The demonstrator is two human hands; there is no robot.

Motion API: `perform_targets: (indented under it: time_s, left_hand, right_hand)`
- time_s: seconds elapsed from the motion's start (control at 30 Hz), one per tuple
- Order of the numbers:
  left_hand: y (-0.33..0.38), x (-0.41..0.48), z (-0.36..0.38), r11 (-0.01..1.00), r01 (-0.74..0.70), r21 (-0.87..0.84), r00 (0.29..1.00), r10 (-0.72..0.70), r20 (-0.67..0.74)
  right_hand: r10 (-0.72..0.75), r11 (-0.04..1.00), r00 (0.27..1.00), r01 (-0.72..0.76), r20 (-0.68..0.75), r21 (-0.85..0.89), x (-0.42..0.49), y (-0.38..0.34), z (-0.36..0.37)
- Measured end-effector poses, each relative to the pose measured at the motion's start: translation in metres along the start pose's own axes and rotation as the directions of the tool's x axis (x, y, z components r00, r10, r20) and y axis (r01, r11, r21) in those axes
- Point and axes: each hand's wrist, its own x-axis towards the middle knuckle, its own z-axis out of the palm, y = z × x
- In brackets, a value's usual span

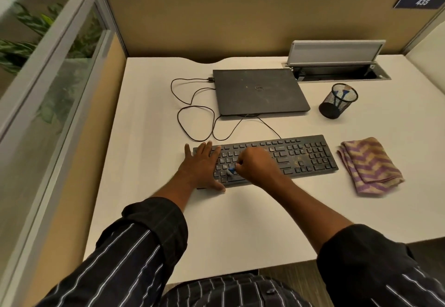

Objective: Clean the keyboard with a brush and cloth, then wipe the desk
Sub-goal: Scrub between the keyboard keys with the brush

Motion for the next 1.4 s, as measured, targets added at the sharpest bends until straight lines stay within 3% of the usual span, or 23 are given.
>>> perform_targets:
  time_s: [0.2, 0.37, 0.53, 0.63, 0.8, 1.0, 1.17, 1.33, 1.4]
  left_hand:
    - [-0.014, -0.011, 0.006, 0.999, 0.014, -0.042, 1.000, -0.015, -0.015]
    - [-0.018, -0.014, 0.006, 0.999, 0.011, -0.051, 1.000, -0.012, -0.019]
    - [-0.020, -0.013, 0.007, 0.998, -0.002, -0.066, 1.000, 0.001, -0.022]
    - [-0.020, -0.012, 0.007, 0.998, -0.010, -0.064, 1.000, 0.008, -0.028]
    - [-0.021, -0.012, 0.009, 0.998, -0.016, -0.060, 1.000, 0.014, -0.028]
    - [-0.023, -0.013, 0.009, 0.997, -0.023, -0.076, 0.999, 0.021, -0.026]
    - [-0.025, -0.013, 0.011, 0.997, -0.029, -0.076, 0.999, 0.027, -0.025]
    - [-0.027, -0.015, 0.010, 0.994, -0.042, -0.098, 0.999, 0.040, -0.022]
    - [-0.029, -0.017, 0.010, 0.994, -0.045, -0.098, 0.999, 0.044, -0.015]
  right_hand:
    - [-0.097, 0.985, 0.992, 0.106, 0.076, -0.134, -0.002, -0.021, 0.014]
    - [-0.122, 0.979, 0.992, 0.123, 0.014, -0.160, 0.006, -0.021, 0.008]
    - [-0.146, 0.966, 0.984, 0.164, 0.102, -0.199, -0.005, -0.018, 0.011]
    - [-0.160, 0.969, 0.981, 0.177, 0.109, -0.170, -0.004, -0.017, 0.008]
    - [-0.170, 0.984, 0.985, 0.170, 0.005, -0.060, -0.001, -0.020, 0.011]
    - [-0.171, 0.971, 0.977, 0.188, 0.124, -0.147, -0.006, -0.024, 0.018]
    - [-0.228, 0.967, 0.973, 0.229, 0.021, -0.112, 0.001, -0.025, 0.013]
    - [-0.213, 0.962, 0.968, 0.231, 0.134, -0.142, -0.002, -0.021, 0.016]
    - [-0.228, 0.962, 0.966, 0.242, 0.118, -0.122, -0.003, -0.022, 0.015]
